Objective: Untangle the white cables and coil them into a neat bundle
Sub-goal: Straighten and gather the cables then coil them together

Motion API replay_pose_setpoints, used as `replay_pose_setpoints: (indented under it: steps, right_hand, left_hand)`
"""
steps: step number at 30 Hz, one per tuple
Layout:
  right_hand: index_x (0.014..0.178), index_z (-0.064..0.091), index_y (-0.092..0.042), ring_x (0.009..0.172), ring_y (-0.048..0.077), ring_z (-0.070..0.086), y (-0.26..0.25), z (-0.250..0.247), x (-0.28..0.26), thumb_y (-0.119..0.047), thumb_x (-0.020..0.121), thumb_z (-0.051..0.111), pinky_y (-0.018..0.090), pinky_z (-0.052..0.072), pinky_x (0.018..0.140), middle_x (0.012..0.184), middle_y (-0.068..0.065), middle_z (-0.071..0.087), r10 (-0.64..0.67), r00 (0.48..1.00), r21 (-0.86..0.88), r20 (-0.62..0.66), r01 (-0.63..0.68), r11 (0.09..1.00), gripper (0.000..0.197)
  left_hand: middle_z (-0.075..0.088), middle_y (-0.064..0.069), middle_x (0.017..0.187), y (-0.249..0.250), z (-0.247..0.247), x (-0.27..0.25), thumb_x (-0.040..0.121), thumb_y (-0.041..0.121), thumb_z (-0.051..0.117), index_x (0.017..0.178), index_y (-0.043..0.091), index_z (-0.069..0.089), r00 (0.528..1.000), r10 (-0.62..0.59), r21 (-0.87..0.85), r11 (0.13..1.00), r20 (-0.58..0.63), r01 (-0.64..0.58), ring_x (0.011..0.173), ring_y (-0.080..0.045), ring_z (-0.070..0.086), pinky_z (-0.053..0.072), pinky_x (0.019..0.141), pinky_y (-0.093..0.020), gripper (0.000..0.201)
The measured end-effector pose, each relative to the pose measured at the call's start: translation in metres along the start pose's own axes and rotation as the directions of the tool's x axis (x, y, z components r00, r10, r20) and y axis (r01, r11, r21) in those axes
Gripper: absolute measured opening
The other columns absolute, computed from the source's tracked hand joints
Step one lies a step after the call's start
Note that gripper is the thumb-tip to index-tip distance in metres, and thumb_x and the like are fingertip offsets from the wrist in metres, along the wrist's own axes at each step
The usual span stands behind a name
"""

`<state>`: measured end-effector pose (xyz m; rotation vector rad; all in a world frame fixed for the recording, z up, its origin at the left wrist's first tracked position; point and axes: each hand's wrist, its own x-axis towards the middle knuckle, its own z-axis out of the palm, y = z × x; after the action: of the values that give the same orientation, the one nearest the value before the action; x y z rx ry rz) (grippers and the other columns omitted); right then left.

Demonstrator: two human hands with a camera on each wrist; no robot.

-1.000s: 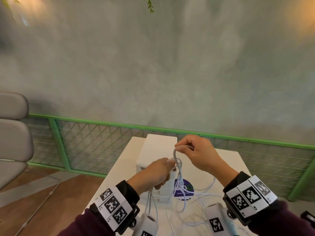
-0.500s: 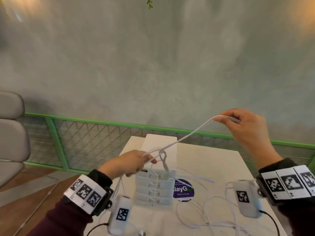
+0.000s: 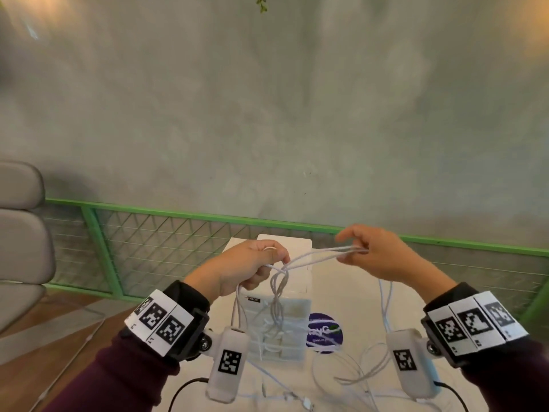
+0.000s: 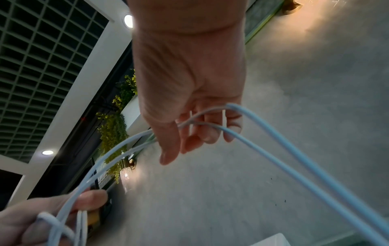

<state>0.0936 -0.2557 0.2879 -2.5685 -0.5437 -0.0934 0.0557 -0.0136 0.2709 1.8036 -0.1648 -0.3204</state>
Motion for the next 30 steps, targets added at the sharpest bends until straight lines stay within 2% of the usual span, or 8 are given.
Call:
replay_pose_setpoints:
  steps: [3, 7, 10, 16, 21, 24, 27, 30]
  right_hand:
    - [0.096, 0.061, -0.033, 0.064, 0.006, 0.049, -0.006, 0.004, -0.005, -0.03, 0.081, 0.068, 0.02, 0.038, 0.06, 0.069, -0.009, 0.054, -0.009, 0.989, 0.047, 0.148, 0.002, 0.999, 0.017]
    - [0.096, 0.063, -0.026, 0.056, 0.006, 0.054, -0.028, 0.014, -0.01, -0.037, 0.078, 0.069, 0.018, 0.045, 0.056, 0.075, -0.008, 0.06, -0.036, 0.919, 0.085, 0.393, 0.002, 0.996, 0.022]
    - [0.082, 0.064, -0.023, 0.053, 0.0, 0.049, -0.049, 0.024, -0.006, -0.045, 0.087, 0.055, 0.013, 0.039, 0.054, 0.066, -0.011, 0.057, -0.078, 0.931, 0.008, 0.357, 0.08, 0.997, 0.024]
    - [0.096, 0.068, -0.018, 0.081, 0.011, 0.048, -0.063, 0.037, -0.001, -0.039, 0.096, 0.04, 0.022, 0.035, 0.068, 0.079, -0.01, 0.053, -0.114, 0.951, -0.015, 0.287, 0.123, 0.992, 0.036]
    - [0.098, 0.07, -0.026, 0.07, -0.001, 0.049, -0.043, 0.025, -0.01, -0.042, 0.091, 0.049, 0.015, 0.036, 0.066, 0.071, -0.02, 0.055, -0.125, 0.914, 0.008, 0.385, 0.133, 0.991, 0.027]
    - [0.097, 0.072, -0.026, 0.063, -0.011, 0.05, -0.019, 0.012, -0.018, -0.044, 0.086, 0.058, 0.008, 0.035, 0.06, 0.063, -0.028, 0.06, -0.017, 0.864, -0.056, 0.503, 0.052, 0.997, 0.026]
    - [0.091, 0.073, -0.023, 0.062, 0.002, 0.047, 0.018, 0.005, -0.022, -0.043, 0.082, 0.064, 0.016, 0.036, 0.058, 0.07, -0.014, 0.06, 0.237, 0.784, -0.288, 0.574, -0.078, 0.954, 0.024]
    - [0.071, 0.064, -0.02, 0.051, 0.01, 0.042, 0.057, 0.007, -0.024, -0.04, 0.075, 0.068, 0.019, 0.032, 0.049, 0.06, -0.007, 0.051, 0.492, 0.694, -0.541, 0.525, -0.175, 0.823, 0.022]
  left_hand:
    - [0.022, 0.01, 0.042, 0.002, -0.004, -0.001, 0.099, 0.024, 0.043, 0.077, 0.016, 0.055, 0.998, 0.011, 0.059, 0.998, -0.064, -0.007, 0.037, -0.008, 0.015, 0.015, 0.037, -0.017, 0.026]
    - [0.027, 0.013, 0.037, 0.003, 0.006, 0.002, 0.099, 0.025, 0.042, 0.082, 0.016, 0.057, 0.991, 0.039, 0.092, 0.995, -0.127, -0.027, 0.035, -0.007, 0.019, 0.018, 0.038, -0.018, 0.024]
    - [0.034, 0.013, 0.034, 0.001, 0.021, 0.005, 0.099, 0.027, 0.041, 0.092, 0.017, 0.059, 0.989, 0.041, 0.13, 0.991, -0.145, -0.023, 0.039, -0.008, 0.024, 0.02, 0.039, -0.019, 0.022]
    - [0.061, 0.003, 0.046, -0.014, 0.022, 0.003, 0.102, 0.03, 0.028, 0.087, 0.008, 0.053, 0.992, -0.052, 0.207, 0.976, -0.114, 0.075, 0.044, -0.013, 0.047, 0.038, 0.049, -0.022, 0.036]
    - [0.061, -0.001, 0.045, -0.031, -0.004, 0.003, 0.102, 0.025, 0.033, 0.078, 0.005, 0.056, 0.921, -0.18, 0.019, 0.98, -0.346, 0.199, 0.036, -0.011, 0.05, 0.04, 0.041, -0.02, 0.038]
    - [0.047, -0.005, 0.055, -0.039, -0.024, 0.0, 0.101, 0.026, 0.034, 0.072, 0.006, 0.054, 0.842, -0.204, -0.044, 0.977, -0.499, 0.21, 0.043, -0.018, 0.039, 0.033, 0.041, -0.023, 0.041]
    - [0.038, -0.004, 0.062, -0.038, -0.041, -0.005, 0.101, 0.03, 0.032, 0.072, 0.01, 0.052, 0.762, -0.196, -0.071, 0.978, -0.618, 0.195, 0.049, -0.018, 0.034, 0.029, 0.045, -0.025, 0.04]
    - [0.039, -0.003, 0.063, -0.032, -0.055, -0.006, 0.101, 0.033, 0.032, 0.072, 0.014, 0.053, 0.68, -0.163, -0.085, 0.985, -0.714, 0.148, 0.052, -0.018, 0.034, 0.029, 0.051, -0.027, 0.04]
